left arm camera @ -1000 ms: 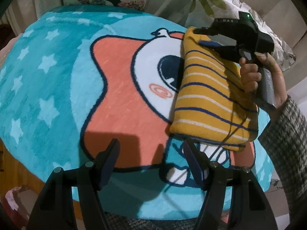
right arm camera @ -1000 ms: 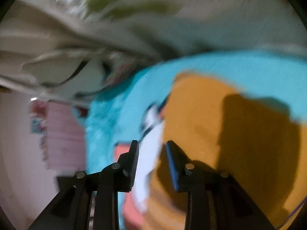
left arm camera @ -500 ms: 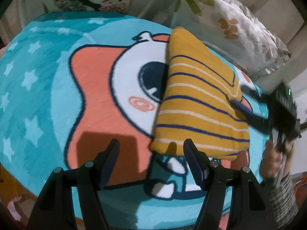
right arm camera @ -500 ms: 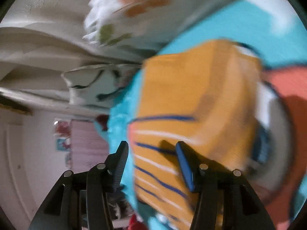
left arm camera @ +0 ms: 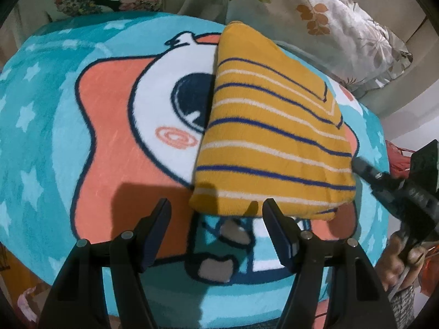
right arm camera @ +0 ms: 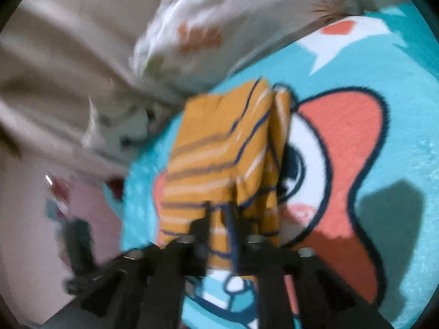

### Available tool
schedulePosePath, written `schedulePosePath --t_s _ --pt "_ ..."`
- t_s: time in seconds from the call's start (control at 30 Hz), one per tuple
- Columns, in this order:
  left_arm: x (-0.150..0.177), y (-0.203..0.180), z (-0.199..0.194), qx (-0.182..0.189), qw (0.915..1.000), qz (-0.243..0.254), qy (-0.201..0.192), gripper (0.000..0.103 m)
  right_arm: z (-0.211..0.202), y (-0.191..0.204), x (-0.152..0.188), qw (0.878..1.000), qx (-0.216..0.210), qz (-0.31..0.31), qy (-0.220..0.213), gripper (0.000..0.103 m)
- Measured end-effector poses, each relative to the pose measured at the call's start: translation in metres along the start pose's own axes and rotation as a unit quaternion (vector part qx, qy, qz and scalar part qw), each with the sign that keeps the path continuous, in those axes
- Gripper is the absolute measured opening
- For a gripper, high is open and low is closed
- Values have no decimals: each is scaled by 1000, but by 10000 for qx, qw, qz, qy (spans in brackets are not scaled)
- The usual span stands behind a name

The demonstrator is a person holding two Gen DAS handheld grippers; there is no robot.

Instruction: Fold small clothes

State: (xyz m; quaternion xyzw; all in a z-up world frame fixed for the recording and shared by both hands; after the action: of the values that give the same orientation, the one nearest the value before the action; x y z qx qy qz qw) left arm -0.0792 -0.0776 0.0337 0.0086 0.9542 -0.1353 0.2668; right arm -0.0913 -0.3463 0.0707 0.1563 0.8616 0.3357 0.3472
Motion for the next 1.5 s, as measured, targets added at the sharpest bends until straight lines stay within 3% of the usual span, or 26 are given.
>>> schedulePosePath --t_s 0.1,0.2,0.33,0.57,0.63,0.73,0.77,0.97,1.3,1.5 --pt "12 8 -3 -143 9999 -45 81 68 13 -14 24 9976 544 -284 321 3" --pt "25 19 -9 -337 9993 -21 143 68 11 -37 36 9948 922 -130 424 2" --pt "39 32 -11 -468 9986 19 234 68 -7 -53 35 9922 1232 -47 190 4" --pt "48 34 -19 -191 9993 215 229 68 -35 -49 44 9831 1797 -134 -306 5" --pt "52 34 -22 -86 9993 306 201 68 -40 -38 53 9792 1968 -326 -360 8" --pt "65 38 -25 74 9990 379 225 68 -44 -20 69 9723 2233 -558 -406 27" --pt "69 40 -26 118 9989 392 239 68 -44 -14 76 9717 2257 -574 -388 32" --pt "100 60 -48 228 9979 543 261 68 -50 8 116 9632 2521 -879 -306 34" --pt "145 112 -87 43 9981 520 340 68 -61 53 178 9616 2492 -1085 -388 42" --pt "158 109 -118 155 9977 650 72 68 -77 69 206 9574 2585 -1214 -413 45"
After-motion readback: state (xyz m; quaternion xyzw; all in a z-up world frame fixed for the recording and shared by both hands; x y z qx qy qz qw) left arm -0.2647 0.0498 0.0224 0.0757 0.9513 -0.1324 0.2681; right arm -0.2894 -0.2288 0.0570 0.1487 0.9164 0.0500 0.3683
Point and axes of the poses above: each gripper's, at about its wrist camera, not at the fingertips, and z roughly the way its jaws point, y to its left, x to its underside, the point moved 3 cm from there along z, roughly the way its jaws point, and after that the axes turned 15 degrees about -y, right-handed, at the moved point
